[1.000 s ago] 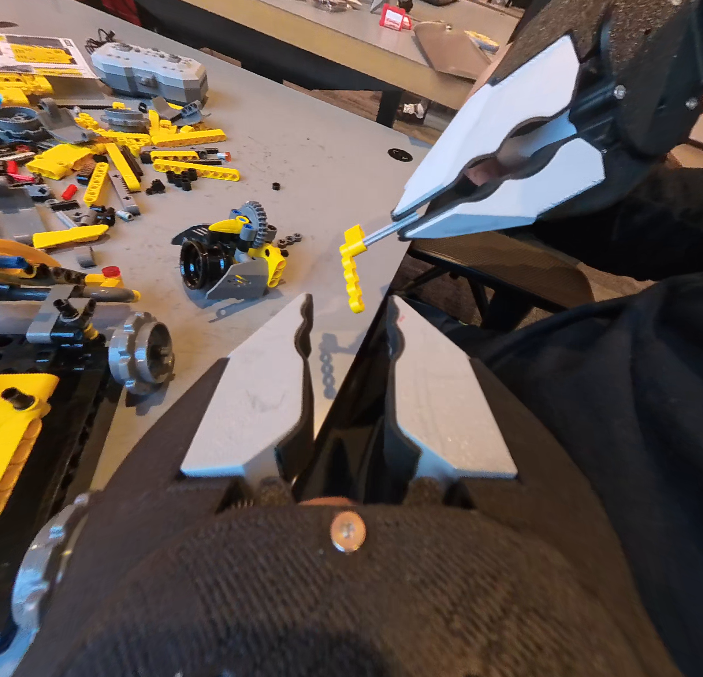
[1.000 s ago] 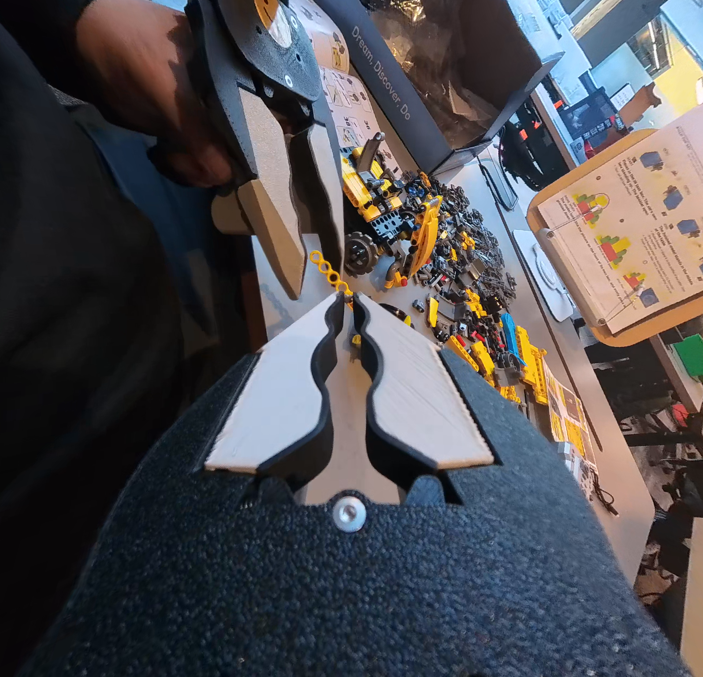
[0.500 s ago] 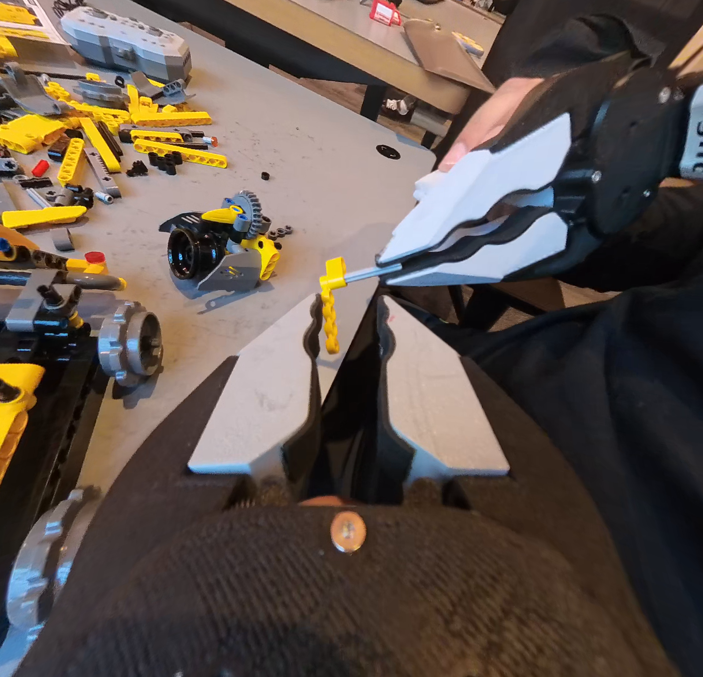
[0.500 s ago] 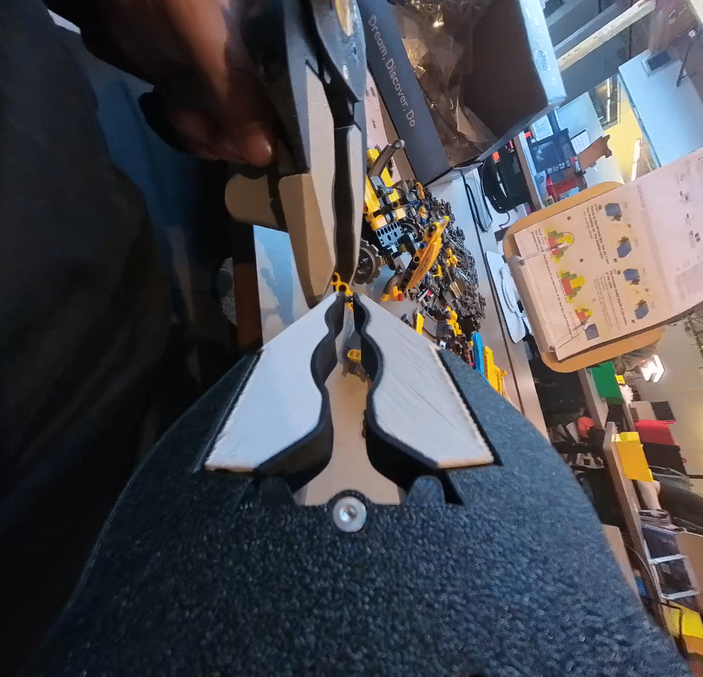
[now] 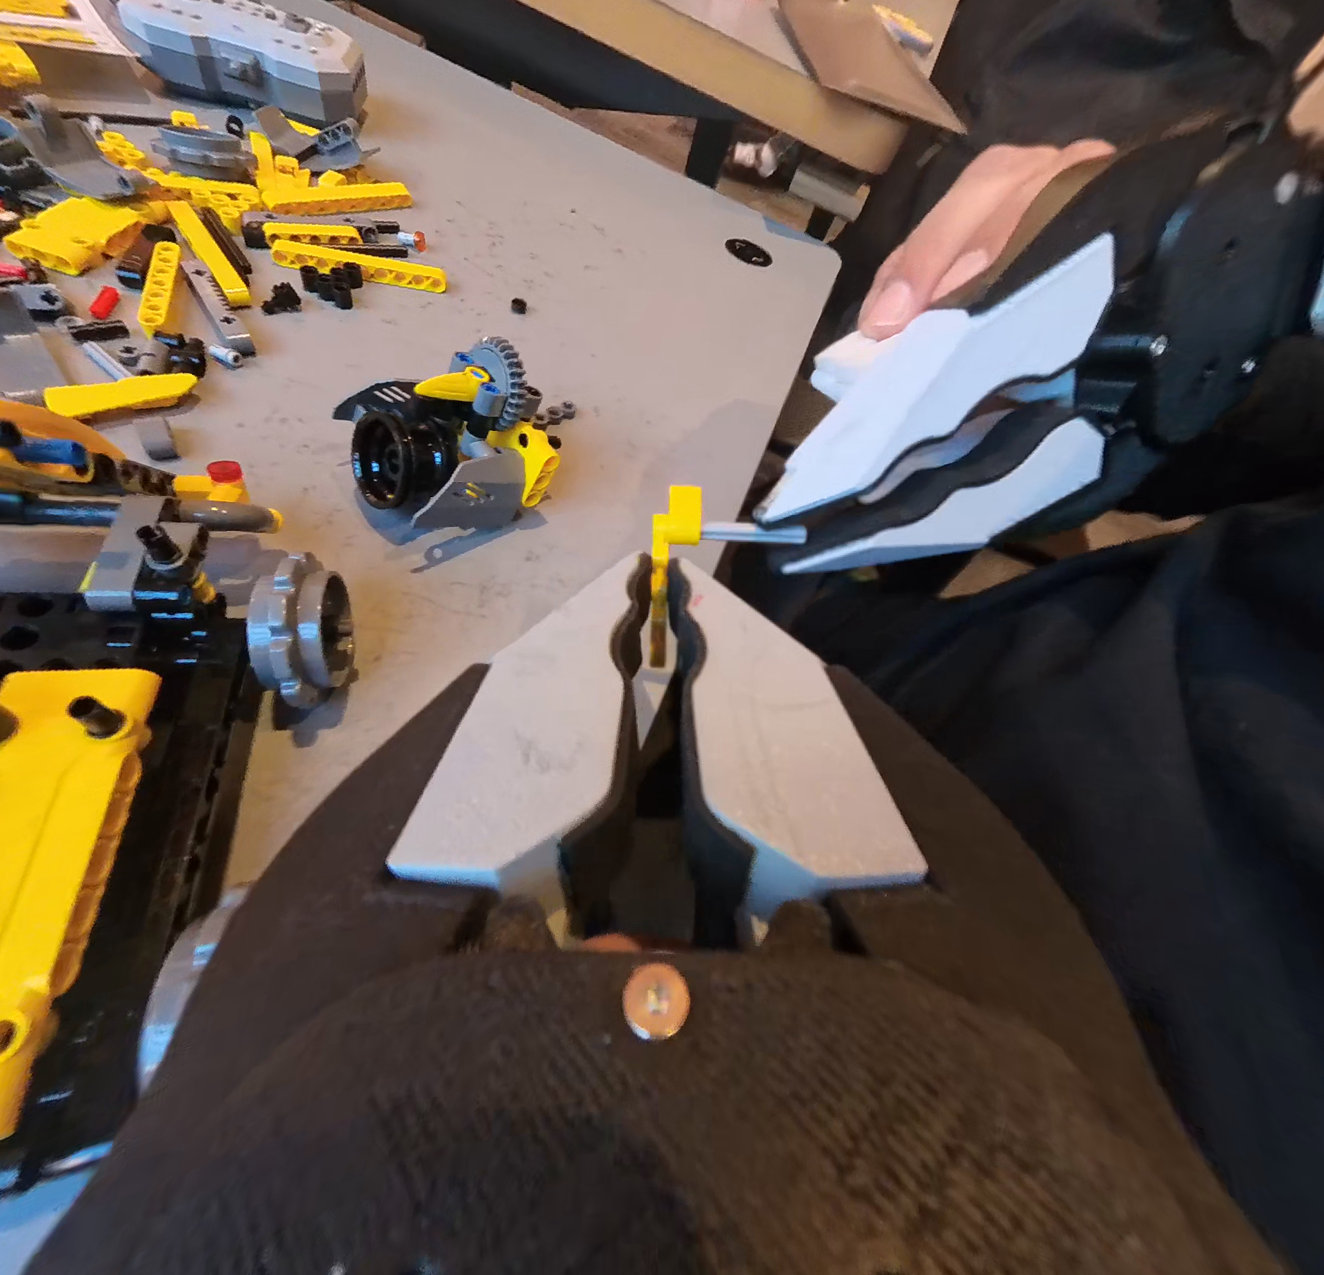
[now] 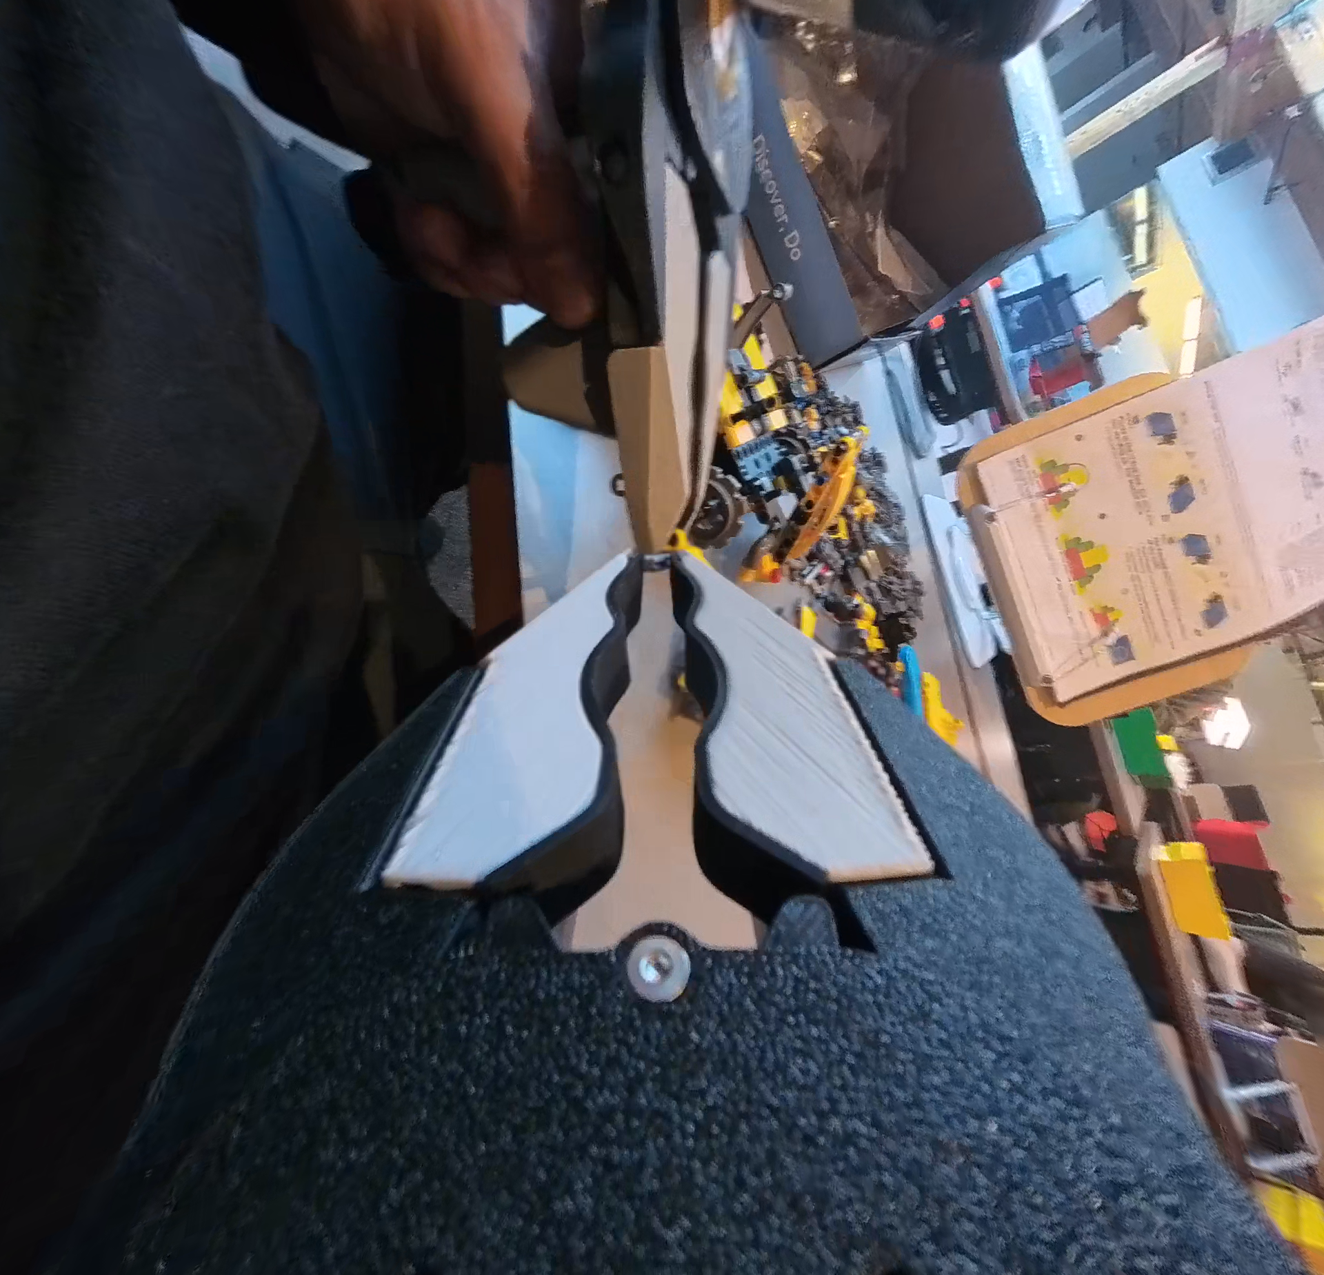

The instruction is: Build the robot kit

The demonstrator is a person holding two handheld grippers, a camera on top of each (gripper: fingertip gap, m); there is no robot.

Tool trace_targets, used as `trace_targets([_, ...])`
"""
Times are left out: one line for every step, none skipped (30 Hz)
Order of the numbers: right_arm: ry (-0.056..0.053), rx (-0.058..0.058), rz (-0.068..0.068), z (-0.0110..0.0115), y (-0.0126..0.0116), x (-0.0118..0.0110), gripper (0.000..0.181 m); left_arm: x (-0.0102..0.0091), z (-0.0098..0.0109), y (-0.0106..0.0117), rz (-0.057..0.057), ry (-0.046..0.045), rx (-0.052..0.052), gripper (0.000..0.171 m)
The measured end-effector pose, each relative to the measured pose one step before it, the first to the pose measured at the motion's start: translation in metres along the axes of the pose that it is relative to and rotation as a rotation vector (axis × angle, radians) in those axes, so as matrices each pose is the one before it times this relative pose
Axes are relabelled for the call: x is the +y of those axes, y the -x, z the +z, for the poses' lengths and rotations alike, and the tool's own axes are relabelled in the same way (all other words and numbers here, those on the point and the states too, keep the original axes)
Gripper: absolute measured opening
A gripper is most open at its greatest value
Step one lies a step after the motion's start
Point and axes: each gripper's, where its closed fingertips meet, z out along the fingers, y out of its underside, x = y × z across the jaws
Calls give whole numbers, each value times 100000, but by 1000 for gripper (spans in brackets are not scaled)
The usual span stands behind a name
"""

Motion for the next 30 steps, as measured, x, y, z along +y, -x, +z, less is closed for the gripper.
trace_targets([-740, -3186, 3698, 104, 422, 8, 12, 70, -96, 177, 3835, 1563, -1365, 1])
trace_targets([-2153, -4311, 5717, 19, 408, -139, 18, 4, -135, 69, 4882, 1173, -855, 1])
trace_targets([-2760, -5320, 7160, -73, 356, -180, 24, -64, -154, -144, 5832, 721, 352, 1])
trace_targets([-2418, -4670, 7664, -130, 94, -86, 28, -73, -182, -158, 6456, 465, 86, 1])
trace_targets([-1838, -3101, 7335, -160, -229, -11, 35, 25, -159, 63, 6023, 1204, -1625, 1])
trace_targets([-1369, -2624, 6622, -152, -318, 24, 44, 118, -108, -105, 5741, 1479, -749, 0])
trace_targets([-1146, -3153, 5712, -96, -143, -32, 49, 96, -49, -203, 4731, 1297, -251, 1])
trace_targets([-943, -3525, 4410, -22, 78, -69, 51, 25, -37, -283, 3877, 644, 153, 0])
trace_targets([-317, -3004, 2540, 78, 211, -34, 55, -8, -20, -278, 2774, 358, 164, 0])
trace_targets([468, -2297, 431, 177, 303, 68, 57, -45, 19, -285, 1605, 89, 541, 0])
trace_targets([1294, -1110, -958, 236, 262, 174, 57, -106, 10, -405, 1261, -449, 1374, 0])
trace_targets([1643, 108, -1618, 248, 133, 245, 55, -198, -11, -457, 1562, -1141, 1595, 0])
trace_targets([1557, 359, -1919, 212, 128, 233, 51, -125, 4, -241, 1499, -569, 118, 0])
trace_targets([1045, 50, -1880, 157, 198, 140, 50, 117, 26, -104, 1580, 1098, -478, 0])
trace_targets([672, -258, -1791, 85, 259, 65, 48, 102, 11, -132, 1821, 826, -197, 0])
trace_targets([878, -62, -2283, 45, 284, 85, 46, -18, -19, -162, 1743, -111, -91, 0])
trace_targets([916, 604, -2852, 16, 239, 76, 44, -11, 18, -124, 1242, 198, -254, 0])
trace_targets([879, 934, -2863, -13, 194, 46, 41, 48, 62, -184, 1139, 842, 116, 0])
trace_targets([1303, 1058, -2109, -7, 109, 113, 42, 56, 69, -105, 1636, 933, -564, 0])
trace_targets([1666, 1014, -1176, -5, 43, 183, 42, 147, 85, -57, 1874, 1585, -1075, 0])
trace_targets([1865, 1244, -565, 0, -41, 236, 42, 190, 94, -78, 1923, 1961, -869, 0])
trace_targets([2120, 1251, -751, 27, -39, 251, 46, 94, 80, -223, 1839, 1278, 20, 0])
trace_targets([1956, 642, -1625, 27, 112, 189, 50, 44, 97, -191, 1438, 1078, -153, 0])
trace_targets([1471, 0, -2823, 19, 284, 76, 49, 15, 105, -140, 991, 924, -353, 0])
trace_targets([1498, 156, -3799, 55, 331, 56, 44, -23, 99, -119, 637, 751, -201, 0])
trace_targets([2111, 975, -3953, 98, 192, 154, 42, 56, 88, -151, 524, 1033, 345, 0])
trace_targets([2274, 1073, -3035, 110, 84, 222, 42, 131, 112, -55, 411, 1056, -188, 0])
trace_targets([1479, 376, -1356, 81, 51, 160, 42, 92, 96, -63, 196, 505, -43, 0])
trace_targets([626, -140, 128, 41, 21, 88, 42, 41, 42, 36, -164, 139, -438, 0])
trace_targets([21, -21, 1005, 20, -66, 34, 42, -6, -12, 86, -231, 27, -590, 0])
